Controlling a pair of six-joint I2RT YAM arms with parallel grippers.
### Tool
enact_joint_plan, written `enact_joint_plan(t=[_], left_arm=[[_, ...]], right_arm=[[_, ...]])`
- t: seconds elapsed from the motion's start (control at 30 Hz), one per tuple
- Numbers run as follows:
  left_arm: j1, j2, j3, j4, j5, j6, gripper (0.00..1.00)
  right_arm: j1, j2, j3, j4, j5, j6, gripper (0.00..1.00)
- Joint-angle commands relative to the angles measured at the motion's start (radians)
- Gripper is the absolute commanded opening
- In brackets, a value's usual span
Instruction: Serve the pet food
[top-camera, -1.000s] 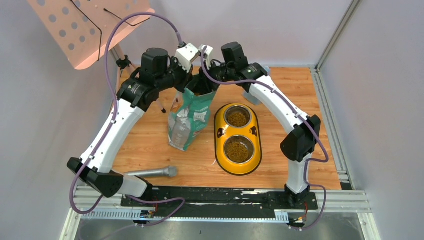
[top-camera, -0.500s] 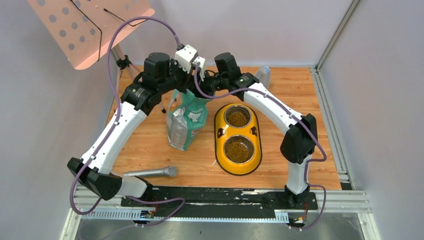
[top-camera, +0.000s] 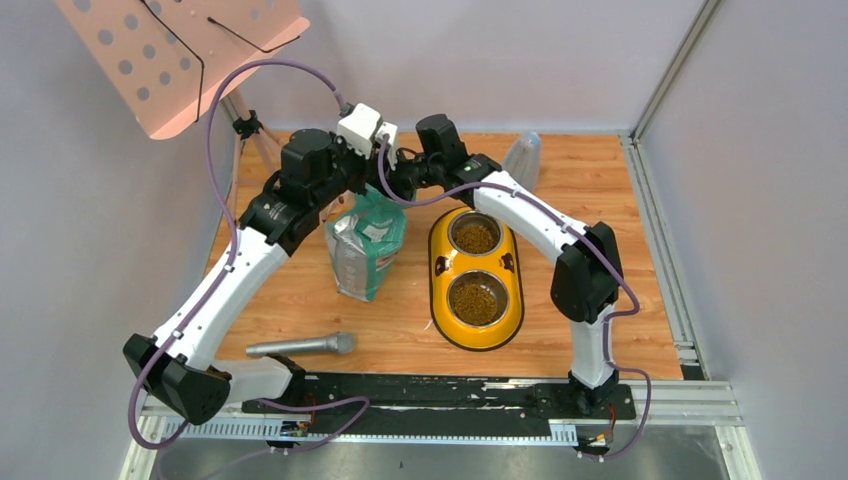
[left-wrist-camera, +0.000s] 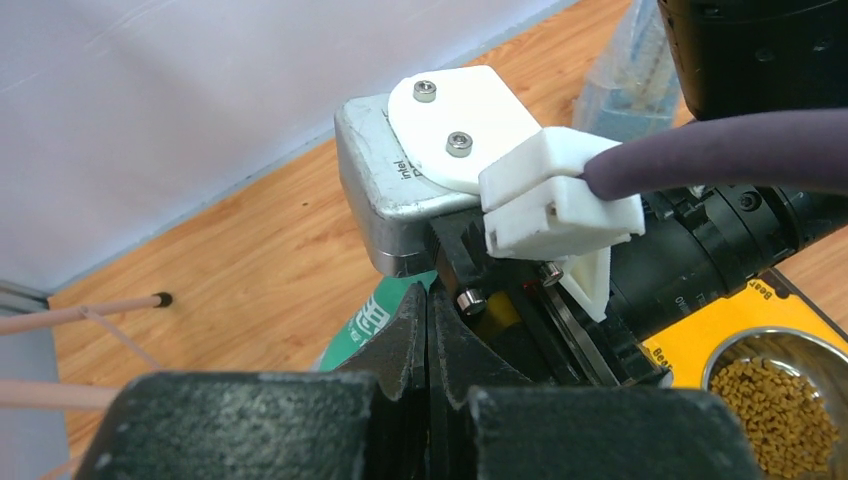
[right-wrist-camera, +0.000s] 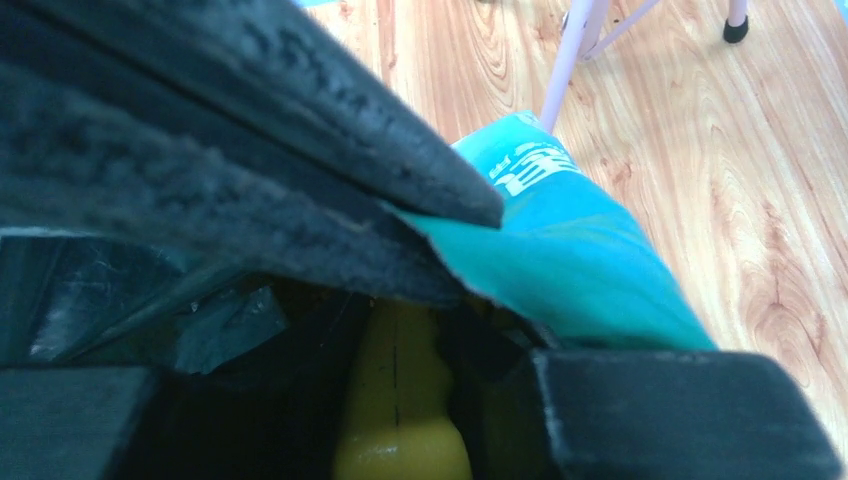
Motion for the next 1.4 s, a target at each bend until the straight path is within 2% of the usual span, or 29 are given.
enact_joint_plan(t=[0.0, 0.07, 0.2, 0.37, 0.63, 0.77, 1.03, 1.17, 1.37], left_arm=[[-0.003, -0.038, 0.025, -0.03, -0.046, -0.023, 0.0], [-0.003, -0.035, 0.046, -0.033, -0.05, -0.017, 0.0], [0.006, -0.027, 0.056, -0.018, -0.058, 0.015, 0.0], [0.016, -0.004, 0.079, -0.006, -0.058, 0.037, 0.0], [0.02, 0.074, 0.171, -0.008, -0.055, 0.059, 0.0], [0.022, 0.094, 0.205, -0.009, -0.047, 0.067, 0.0], [0.021, 0.112, 0.253, -0.02, -0.039, 0.109, 0.0], [0.02, 0.125, 0.295, -0.044, -0.026, 0.123, 0.0], [0.02, 0.134, 0.342, -0.129, 0.051, 0.176, 0.0]], right_arm=[[0.041, 0.17, -0.039, -0.302, 0.013, 0.018, 0.0], [0.031, 0.177, 0.014, -0.355, -0.054, 0.057, 0.0], [-0.023, 0.153, 0.075, -0.355, -0.233, 0.254, 0.0], [-0.055, 0.091, 0.113, -0.345, -0.359, 0.401, 0.0], [-0.11, 0.048, 0.302, -0.285, -0.37, 0.498, 0.0], [-0.124, 0.035, 0.346, -0.251, -0.354, 0.535, 0.0], [-0.184, 0.043, 0.309, -0.141, -0.437, 0.738, 0.0], [-0.244, 0.059, 0.256, 0.008, -0.521, 0.976, 0.0], [-0.289, 0.051, 0.231, 0.084, -0.547, 1.085, 0.0]])
